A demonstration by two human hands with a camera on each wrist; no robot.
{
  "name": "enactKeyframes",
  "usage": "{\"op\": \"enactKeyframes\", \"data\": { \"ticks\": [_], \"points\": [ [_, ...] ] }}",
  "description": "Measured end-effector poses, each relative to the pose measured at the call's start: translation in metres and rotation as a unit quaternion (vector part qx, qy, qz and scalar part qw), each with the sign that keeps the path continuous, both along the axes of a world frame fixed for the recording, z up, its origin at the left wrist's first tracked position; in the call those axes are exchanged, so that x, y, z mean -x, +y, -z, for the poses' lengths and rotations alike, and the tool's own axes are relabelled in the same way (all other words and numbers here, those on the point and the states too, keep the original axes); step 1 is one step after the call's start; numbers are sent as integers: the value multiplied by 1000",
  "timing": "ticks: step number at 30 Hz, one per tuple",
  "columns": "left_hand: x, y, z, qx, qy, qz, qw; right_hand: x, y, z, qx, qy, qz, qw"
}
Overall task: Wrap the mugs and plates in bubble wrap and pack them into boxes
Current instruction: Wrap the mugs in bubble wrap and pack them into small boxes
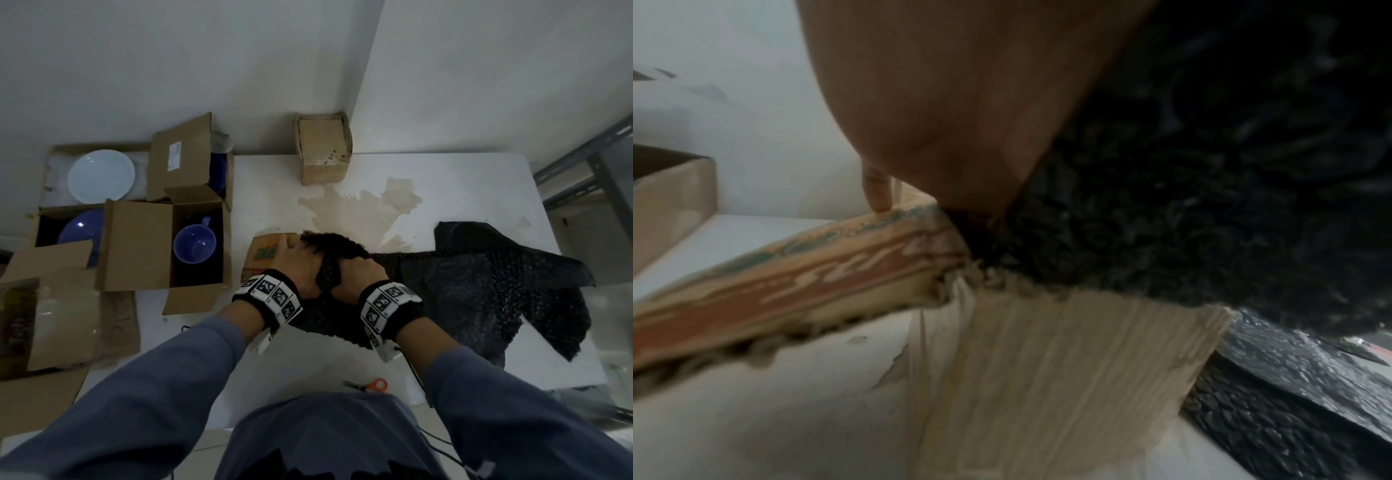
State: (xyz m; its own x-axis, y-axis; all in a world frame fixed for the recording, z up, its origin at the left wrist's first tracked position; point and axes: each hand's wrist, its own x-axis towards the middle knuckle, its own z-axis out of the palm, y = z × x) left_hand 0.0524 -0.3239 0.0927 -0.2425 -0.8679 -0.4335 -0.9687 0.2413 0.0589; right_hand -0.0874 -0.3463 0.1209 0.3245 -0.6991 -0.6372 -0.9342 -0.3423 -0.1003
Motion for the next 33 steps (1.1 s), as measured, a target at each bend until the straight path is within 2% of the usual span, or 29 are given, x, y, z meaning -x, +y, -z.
{"op": "enactKeyframes", "data": {
  "ticks": [4,7,13,18,22,30,33],
  "points": [
    [4,-1,-2,-11,1,-16,1000,-5,-7,1,-27,-6,2,1000],
    [4,-2,-10,-13,-13,0,1000,0,-6,-1,-6,-10,-2,1000],
    [-1,0,-17,37,0,33,999,2,-6,-2,7,-21,-1,1000],
    [2,-9,-2,-63,5,-6,998,-6,-13,11,-62,-49,3,997],
    [8,-20,7,-116,-15,-14,993,-8,-18,10,-64,-36,4,997],
    [-5,-18,-8,-99,18,-14,995,4,-12,8,23,-15,-40,999],
    [-8,-13,-13,-91,-2,1,996,2,-9,9,55,-14,-50,997]
  ]
}}
